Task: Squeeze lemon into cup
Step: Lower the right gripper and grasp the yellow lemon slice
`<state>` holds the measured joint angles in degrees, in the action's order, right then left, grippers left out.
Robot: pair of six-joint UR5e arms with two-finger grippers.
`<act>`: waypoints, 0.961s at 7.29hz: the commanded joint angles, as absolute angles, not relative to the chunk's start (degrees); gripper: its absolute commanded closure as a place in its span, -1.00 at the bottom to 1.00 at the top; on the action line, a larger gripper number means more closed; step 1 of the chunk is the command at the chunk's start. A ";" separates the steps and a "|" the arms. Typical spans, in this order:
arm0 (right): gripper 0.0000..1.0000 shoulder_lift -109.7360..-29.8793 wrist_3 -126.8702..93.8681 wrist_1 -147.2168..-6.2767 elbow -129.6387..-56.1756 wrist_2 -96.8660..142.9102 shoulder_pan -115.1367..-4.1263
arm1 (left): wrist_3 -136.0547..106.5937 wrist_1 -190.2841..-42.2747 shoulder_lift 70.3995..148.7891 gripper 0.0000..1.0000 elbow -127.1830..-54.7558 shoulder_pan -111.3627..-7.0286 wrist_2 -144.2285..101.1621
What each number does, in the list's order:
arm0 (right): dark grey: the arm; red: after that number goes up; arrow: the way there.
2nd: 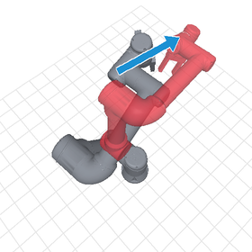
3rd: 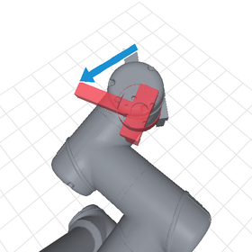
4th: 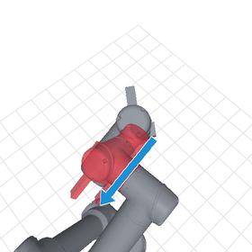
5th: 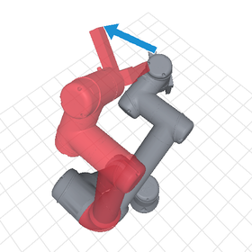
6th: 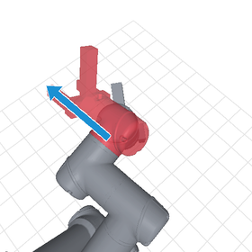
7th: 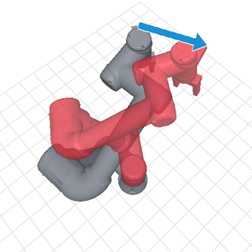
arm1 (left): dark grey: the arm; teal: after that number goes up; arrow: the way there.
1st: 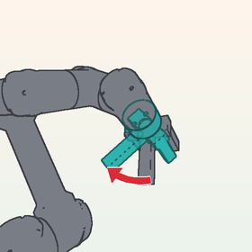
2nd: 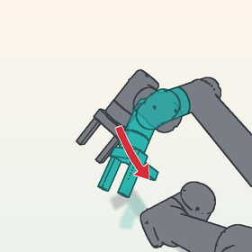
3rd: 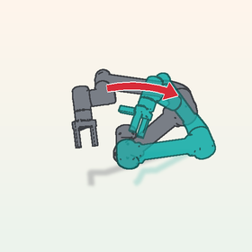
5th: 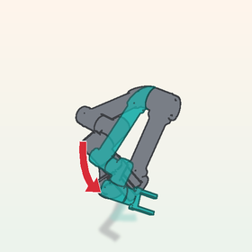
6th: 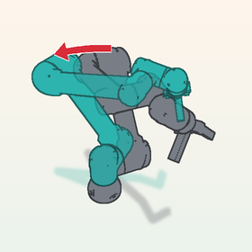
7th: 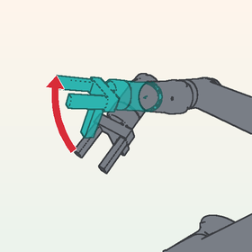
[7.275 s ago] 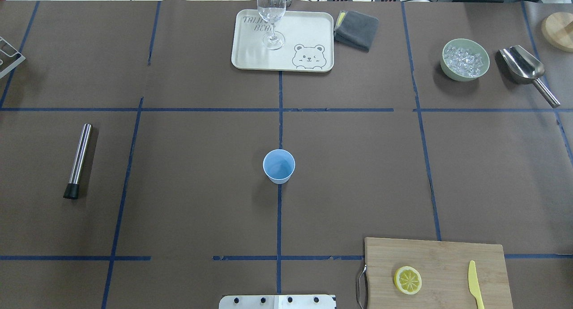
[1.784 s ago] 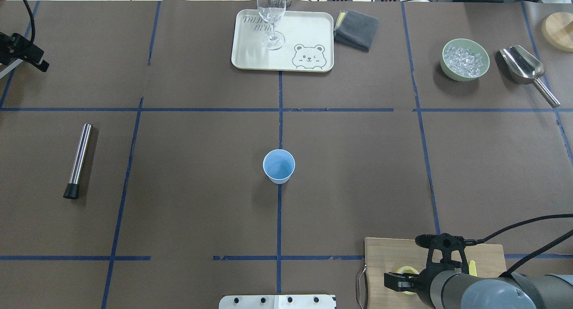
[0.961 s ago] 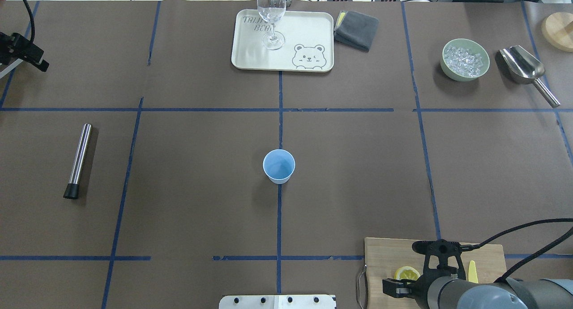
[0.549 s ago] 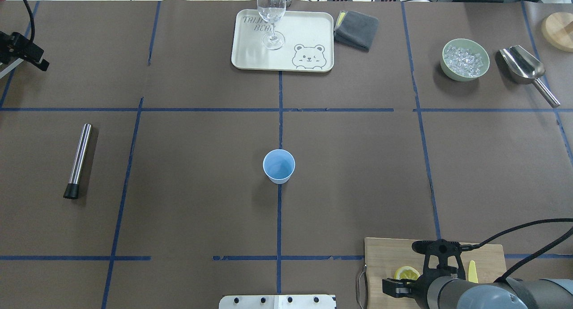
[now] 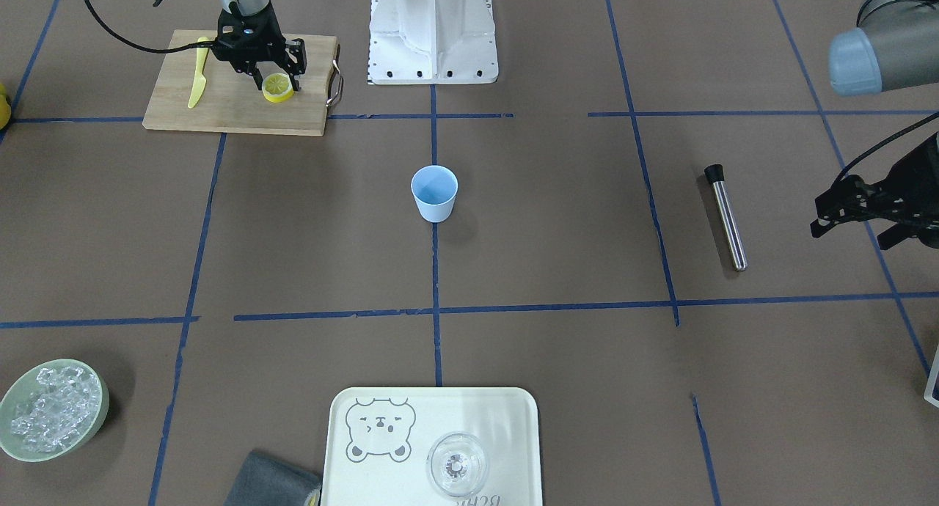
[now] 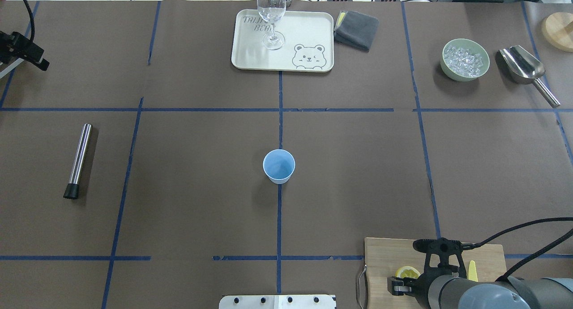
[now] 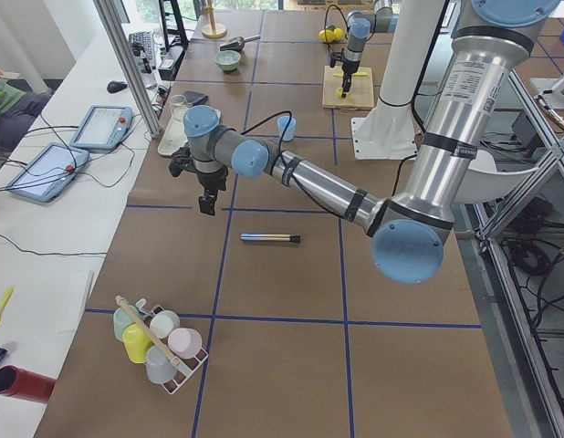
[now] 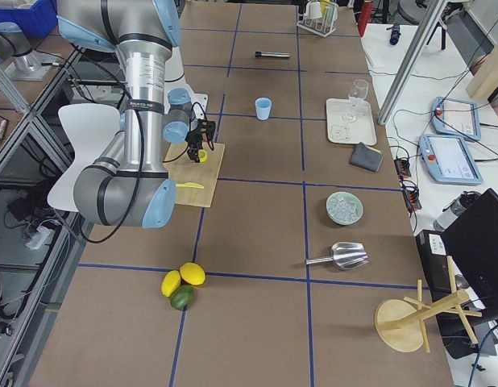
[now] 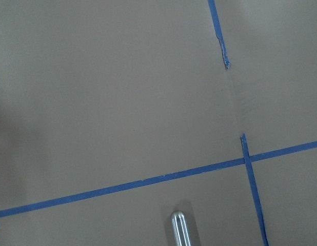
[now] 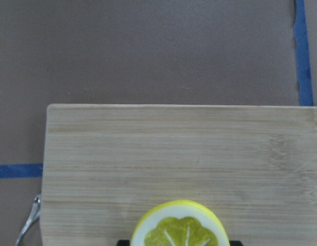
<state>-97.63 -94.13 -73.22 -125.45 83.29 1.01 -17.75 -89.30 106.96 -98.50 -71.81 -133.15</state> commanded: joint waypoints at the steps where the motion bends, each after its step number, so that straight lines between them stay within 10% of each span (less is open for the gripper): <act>1: -0.09 -97.82 -94.13 -73.21 -125.94 83.32 0.88 | -17.75 -89.30 106.96 -1.00 -98.53 -71.81 -133.15; 7: 0.04 -98.87 -94.13 -73.56 -130.58 84.02 0.01 | -17.75 -89.30 106.96 -1.00 -98.53 -71.81 -133.15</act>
